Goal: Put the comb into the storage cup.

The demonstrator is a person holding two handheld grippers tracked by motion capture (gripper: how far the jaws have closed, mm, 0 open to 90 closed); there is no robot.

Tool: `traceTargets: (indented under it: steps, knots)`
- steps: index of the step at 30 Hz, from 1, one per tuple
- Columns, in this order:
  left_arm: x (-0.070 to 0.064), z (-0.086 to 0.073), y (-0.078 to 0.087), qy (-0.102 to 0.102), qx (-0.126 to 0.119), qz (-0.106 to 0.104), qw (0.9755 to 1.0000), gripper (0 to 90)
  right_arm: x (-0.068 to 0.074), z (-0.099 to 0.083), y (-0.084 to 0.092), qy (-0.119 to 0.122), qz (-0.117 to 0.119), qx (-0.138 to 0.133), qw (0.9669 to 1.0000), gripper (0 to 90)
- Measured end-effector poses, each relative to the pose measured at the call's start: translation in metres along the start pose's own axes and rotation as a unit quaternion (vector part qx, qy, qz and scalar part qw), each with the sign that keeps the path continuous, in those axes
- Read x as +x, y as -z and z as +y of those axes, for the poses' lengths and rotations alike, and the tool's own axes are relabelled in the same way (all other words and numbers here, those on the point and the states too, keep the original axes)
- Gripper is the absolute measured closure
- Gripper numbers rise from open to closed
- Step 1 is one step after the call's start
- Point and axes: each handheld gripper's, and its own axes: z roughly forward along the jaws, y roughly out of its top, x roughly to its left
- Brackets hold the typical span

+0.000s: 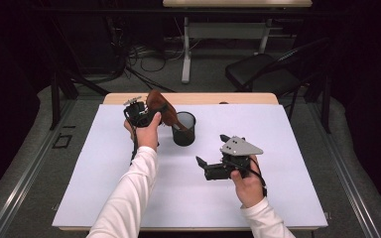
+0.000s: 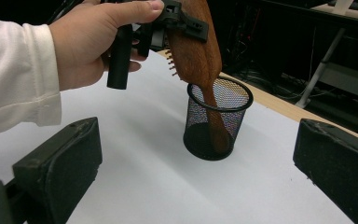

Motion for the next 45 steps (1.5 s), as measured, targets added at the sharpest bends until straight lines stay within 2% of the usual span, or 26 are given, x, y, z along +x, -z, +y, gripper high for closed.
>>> traceTargets:
  steps: [27, 45]
  knots:
    - [-0.0016, -0.0005, -0.0003, -0.003, -0.007, 0.002, 1.0000, 43.0, -0.0003, -0.0002, -0.0001, -0.001, 0.000, 0.001, 1.0000, 1.0]
    - [-0.0033, 0.0006, 0.0030, -0.017, -0.015, 0.001, 0.9997, 34.0, 0.0000, -0.0005, -0.0006, 0.000, 0.000, 0.003, 1.0000, 1.0]
